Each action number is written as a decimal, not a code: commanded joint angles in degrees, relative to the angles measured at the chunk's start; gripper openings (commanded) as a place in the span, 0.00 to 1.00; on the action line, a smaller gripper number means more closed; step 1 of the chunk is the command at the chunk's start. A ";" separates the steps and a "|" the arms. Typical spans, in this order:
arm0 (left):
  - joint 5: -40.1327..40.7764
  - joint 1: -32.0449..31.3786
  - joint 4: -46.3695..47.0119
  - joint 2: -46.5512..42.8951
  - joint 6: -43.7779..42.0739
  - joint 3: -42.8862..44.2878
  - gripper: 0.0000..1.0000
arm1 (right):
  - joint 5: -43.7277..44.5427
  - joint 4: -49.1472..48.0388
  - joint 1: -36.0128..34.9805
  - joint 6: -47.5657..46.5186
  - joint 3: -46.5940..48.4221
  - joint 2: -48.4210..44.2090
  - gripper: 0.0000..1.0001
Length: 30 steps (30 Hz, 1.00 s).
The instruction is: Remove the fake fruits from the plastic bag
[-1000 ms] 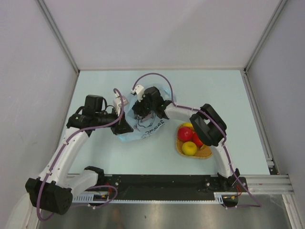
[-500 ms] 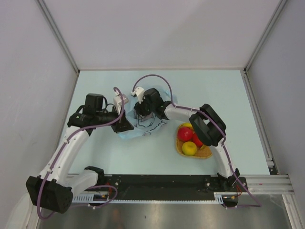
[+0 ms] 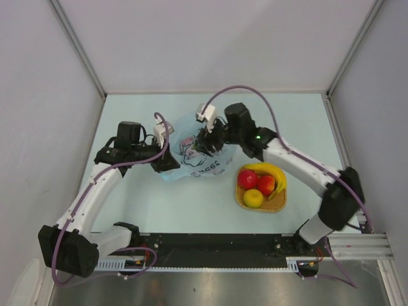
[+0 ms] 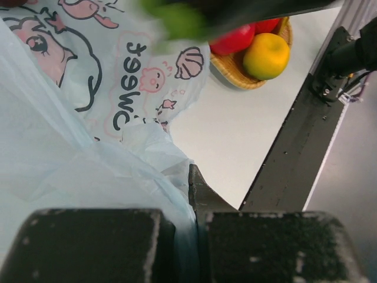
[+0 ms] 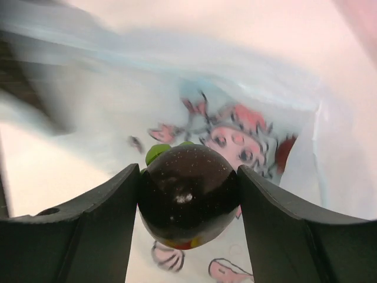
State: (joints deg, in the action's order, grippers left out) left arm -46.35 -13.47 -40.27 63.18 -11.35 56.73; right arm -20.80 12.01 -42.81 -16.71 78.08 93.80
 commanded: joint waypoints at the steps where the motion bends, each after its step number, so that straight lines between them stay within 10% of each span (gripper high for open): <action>1: 2.40 0.20 3.53 1.68 -0.07 2.42 0.00 | -11.19 10.38 -1.31 -7.35 -6.35 -14.41 0.49; 11: 3.10 0.29 3.97 2.04 0.89 2.86 0.00 | -2.86 23.06 11.25 -11.33 -22.79 -31.30 0.49; 30: 1.96 0.29 4.85 4.50 1.95 4.27 0.00 | 2.15 18.49 22.15 -2.63 -27.19 -27.09 0.68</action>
State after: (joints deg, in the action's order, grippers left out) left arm -43.66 -13.47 -37.30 67.48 -10.04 59.00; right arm -20.93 33.19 -20.88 -20.10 51.59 66.24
